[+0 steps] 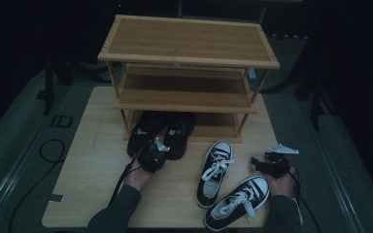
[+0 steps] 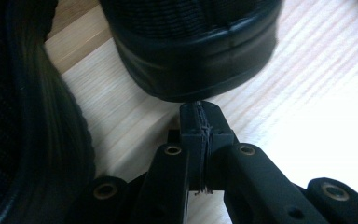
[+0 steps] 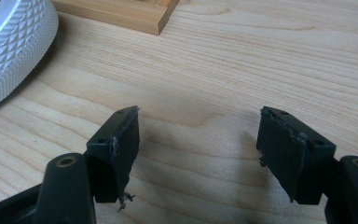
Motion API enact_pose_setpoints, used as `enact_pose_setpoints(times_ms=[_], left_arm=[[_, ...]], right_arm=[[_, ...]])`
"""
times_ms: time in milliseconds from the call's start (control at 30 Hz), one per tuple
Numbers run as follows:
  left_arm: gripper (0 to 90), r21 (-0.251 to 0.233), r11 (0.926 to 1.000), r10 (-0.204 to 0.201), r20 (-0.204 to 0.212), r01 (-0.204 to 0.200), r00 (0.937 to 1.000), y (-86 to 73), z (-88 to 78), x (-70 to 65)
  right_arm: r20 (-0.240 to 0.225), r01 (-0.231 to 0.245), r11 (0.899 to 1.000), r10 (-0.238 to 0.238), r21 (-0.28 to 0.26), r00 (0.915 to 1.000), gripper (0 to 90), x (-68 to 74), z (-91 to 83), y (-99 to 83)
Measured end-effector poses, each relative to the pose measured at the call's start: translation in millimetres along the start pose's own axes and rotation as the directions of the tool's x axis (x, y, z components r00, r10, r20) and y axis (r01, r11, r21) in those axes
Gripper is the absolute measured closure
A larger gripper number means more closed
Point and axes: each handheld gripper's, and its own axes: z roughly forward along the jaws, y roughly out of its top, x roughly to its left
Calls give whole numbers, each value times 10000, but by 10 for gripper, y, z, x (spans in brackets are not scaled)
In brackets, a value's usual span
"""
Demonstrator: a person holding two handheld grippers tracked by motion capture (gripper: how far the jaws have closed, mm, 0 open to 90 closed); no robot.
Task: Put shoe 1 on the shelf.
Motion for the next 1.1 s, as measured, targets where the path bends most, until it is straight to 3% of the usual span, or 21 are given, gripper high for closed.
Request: enact_pose_setpoints(times_ms=[133,333,500,667,800,1000,1100], left_arm=[[877,-8,9993,385,42,-385,9992,12,2,-73],[886,16,10000,-35,-188,35,9998,73,27,39],[894,30,10000,-26,-307,27,9995,138,71,71],[900,-242,9996,130,-349,-139,9993,351,117,9],[900,-147,9993,349,-531,-358,9980,490,163,-29],[900,196,9966,812,-462,-804,9956,460,276,-156],[900,251,9971,735,-483,-723,9961,461,331,-158]], right_arm=[[0,0,10000,0,1,10000,294,0,0,0],[-1,0,10000,0,0,10000,293,0,0,0],[1,-2,10000,2,-1,10000,293,0,0,0],[2,-2,10000,2,-1,10000,293,0,0,0],[-4,-6,10000,6,-3,10000,293,-1,0,0],[-9,-7,10000,7,-3,10000,293,-1,0,0],[-7,-3,10000,3,-2,10000,293,-1,0,0]])
